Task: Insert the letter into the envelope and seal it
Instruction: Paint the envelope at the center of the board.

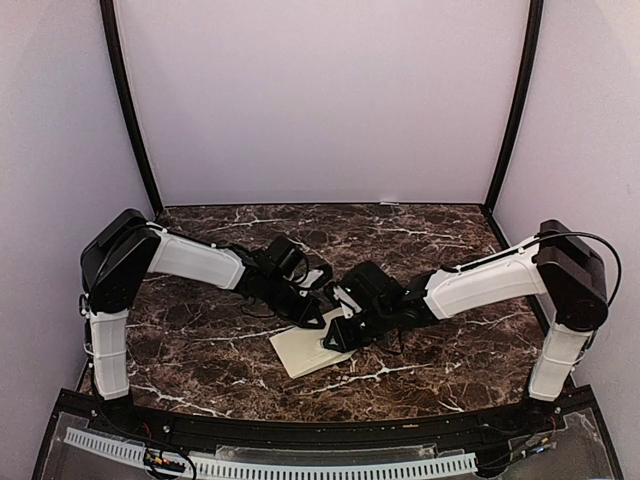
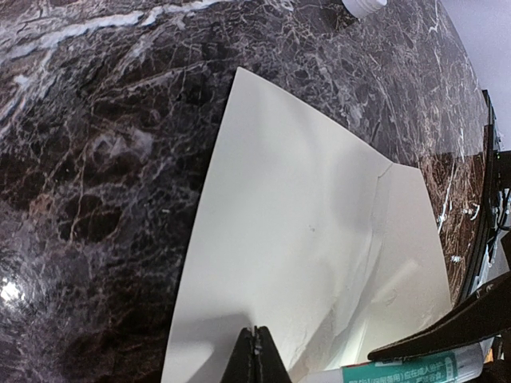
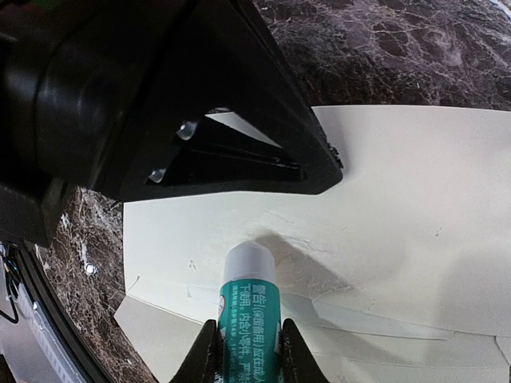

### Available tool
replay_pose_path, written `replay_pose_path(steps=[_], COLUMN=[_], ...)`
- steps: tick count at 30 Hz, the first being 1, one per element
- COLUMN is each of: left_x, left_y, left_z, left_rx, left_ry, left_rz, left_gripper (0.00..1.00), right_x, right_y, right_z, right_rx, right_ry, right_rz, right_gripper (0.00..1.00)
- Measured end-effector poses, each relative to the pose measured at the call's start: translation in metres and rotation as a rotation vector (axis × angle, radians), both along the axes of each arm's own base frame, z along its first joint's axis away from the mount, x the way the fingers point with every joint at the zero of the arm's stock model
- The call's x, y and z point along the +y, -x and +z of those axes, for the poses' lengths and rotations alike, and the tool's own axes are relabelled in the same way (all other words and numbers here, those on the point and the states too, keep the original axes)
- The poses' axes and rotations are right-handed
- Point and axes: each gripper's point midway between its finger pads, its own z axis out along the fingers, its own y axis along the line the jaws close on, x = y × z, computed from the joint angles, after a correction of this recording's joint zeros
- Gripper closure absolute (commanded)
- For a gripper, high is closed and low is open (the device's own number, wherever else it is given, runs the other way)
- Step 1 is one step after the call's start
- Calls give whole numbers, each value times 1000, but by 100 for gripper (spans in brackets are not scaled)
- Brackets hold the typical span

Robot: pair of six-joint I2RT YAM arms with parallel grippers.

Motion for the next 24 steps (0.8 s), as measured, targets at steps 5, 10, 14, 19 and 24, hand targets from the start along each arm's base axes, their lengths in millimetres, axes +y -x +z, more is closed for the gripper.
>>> replay_pose_path(steps=[5, 10, 14, 19, 24], left_x=[0, 0, 0, 0, 0], left_y=[0, 0, 0, 0, 0], left_z=[0, 0, 0, 0, 0], left_rx=[0, 0, 0, -1, -1], left_ry=[0, 0, 0, 0, 0], left_rz=[0, 0, 0, 0, 0], left_gripper=[100, 100, 100, 100, 100], right_x=[-1, -3, -7, -21, -33], right_y=[-2, -6, -10, -21, -31], right_z=[0, 0, -1, -1, -1], right_rx=[3, 2, 1, -6, -15], right_ry=[7, 10, 15, 24, 33], right_rz=[-25, -54, -76, -123, -161], right_gripper=[96, 95, 96, 96, 96])
